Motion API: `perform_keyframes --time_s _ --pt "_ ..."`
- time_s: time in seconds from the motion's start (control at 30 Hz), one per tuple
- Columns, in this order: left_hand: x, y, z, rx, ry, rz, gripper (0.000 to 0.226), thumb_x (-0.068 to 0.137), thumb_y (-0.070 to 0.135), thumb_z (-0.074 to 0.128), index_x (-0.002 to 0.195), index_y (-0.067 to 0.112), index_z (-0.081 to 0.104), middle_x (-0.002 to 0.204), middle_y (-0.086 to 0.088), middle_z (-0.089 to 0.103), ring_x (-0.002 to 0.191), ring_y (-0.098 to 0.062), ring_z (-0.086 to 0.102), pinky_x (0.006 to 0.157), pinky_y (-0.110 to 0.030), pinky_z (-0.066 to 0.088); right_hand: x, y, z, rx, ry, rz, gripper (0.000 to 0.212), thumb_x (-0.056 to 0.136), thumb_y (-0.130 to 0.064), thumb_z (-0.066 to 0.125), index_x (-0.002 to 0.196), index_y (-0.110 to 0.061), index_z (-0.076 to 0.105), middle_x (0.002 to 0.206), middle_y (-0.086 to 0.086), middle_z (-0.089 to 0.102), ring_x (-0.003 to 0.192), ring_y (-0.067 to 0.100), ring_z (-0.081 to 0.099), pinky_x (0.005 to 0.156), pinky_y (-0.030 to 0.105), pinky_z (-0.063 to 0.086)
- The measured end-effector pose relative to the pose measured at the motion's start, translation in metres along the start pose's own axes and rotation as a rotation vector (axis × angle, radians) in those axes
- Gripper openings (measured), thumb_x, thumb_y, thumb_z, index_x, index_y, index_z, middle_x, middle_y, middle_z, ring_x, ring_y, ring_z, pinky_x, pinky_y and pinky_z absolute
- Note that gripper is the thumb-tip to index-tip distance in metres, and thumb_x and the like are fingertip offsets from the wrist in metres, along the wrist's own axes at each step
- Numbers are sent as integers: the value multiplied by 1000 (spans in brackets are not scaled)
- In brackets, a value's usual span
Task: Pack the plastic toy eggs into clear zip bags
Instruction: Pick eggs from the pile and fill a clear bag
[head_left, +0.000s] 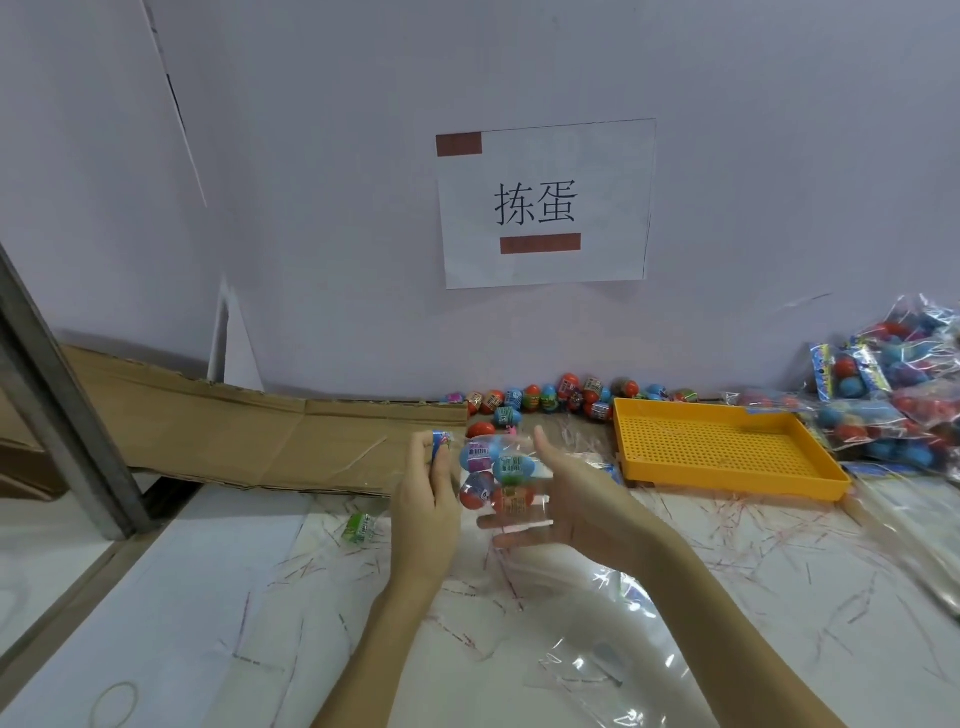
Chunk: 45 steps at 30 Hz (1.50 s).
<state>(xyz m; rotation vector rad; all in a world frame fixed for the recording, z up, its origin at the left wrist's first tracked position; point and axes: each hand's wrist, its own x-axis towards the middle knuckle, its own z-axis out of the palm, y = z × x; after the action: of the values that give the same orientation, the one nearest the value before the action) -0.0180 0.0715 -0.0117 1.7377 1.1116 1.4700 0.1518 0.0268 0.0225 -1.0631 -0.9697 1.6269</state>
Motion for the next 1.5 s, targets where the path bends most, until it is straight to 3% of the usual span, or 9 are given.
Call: perform_keyframes --time_s 0.1,0.37,0.5,0.73,0.87,1.13,1.33,1.43,1.5 --pt "3 -2 -4 -52 -5 -48 17 110 29 44 100 35 57 76 -10 62 62 -28 58 54 -42 50 -4 0 -8 -180 -122 -61 43 92 -29 73 130 -12 61 121 21 71 107 39 71 86 37 61" --pt "11 -5 -12 -311 -99 -393 28 110 23 43 90 19 64 72 3 67 61 -10 63 48 -20 47 -11 -5 -21 -278 -167 -62 41 94 -15 68 134 -19 60 118 20 72 100 31 72 77 25 59" --pt "11 -7 -15 -213 -143 -350 38 106 36 55 88 4 64 70 1 65 64 -13 62 59 -21 53 -15 -7 -25 -343 -220 13 31 99 -10 64 129 -20 66 117 17 73 95 26 72 81 27 58" --pt "17 -12 -24 -147 158 -281 33 102 40 59 90 10 63 54 3 57 45 -9 53 47 -28 46 -18 -10 -34 -341 -151 -28 31 100 -14 63 131 -10 62 118 19 73 101 30 73 78 27 59" --pt "13 -4 -18 -105 -169 -328 50 90 63 52 88 18 74 76 3 72 67 -3 67 59 -13 53 -18 -11 -33 -363 -169 7 40 93 -24 71 131 -16 64 117 16 73 94 25 71 84 30 57" --pt "13 -7 -20 -181 -247 -357 30 96 31 70 80 6 76 78 -5 76 69 -14 73 60 -21 55 -17 -9 -33 -428 -63 -52 29 100 -20 63 126 -7 68 116 9 76 102 30 75 69 23 60" --pt "7 -12 -9 225 -156 -88 28 103 28 60 80 18 72 75 4 65 62 -8 62 54 -13 47 -17 -9 -35 -466 -122 21 30 104 -22 56 125 -2 66 118 10 75 106 31 73 77 30 62" --pt "6 -12 -9 104 -120 -84 25 108 25 48 102 20 72 85 3 68 71 1 64 55 -11 48 -21 -19 -44 -282 -16 -166 32 98 -22 60 121 -1 69 117 12 74 98 28 76 66 23 59" --pt "8 -12 -11 129 -94 -1 20 107 22 52 112 23 71 96 11 67 81 0 63 66 -8 48 -26 -28 -53 269 -30 -440 33 97 -24 57 123 -9 71 124 10 70 93 17 75 66 19 58"
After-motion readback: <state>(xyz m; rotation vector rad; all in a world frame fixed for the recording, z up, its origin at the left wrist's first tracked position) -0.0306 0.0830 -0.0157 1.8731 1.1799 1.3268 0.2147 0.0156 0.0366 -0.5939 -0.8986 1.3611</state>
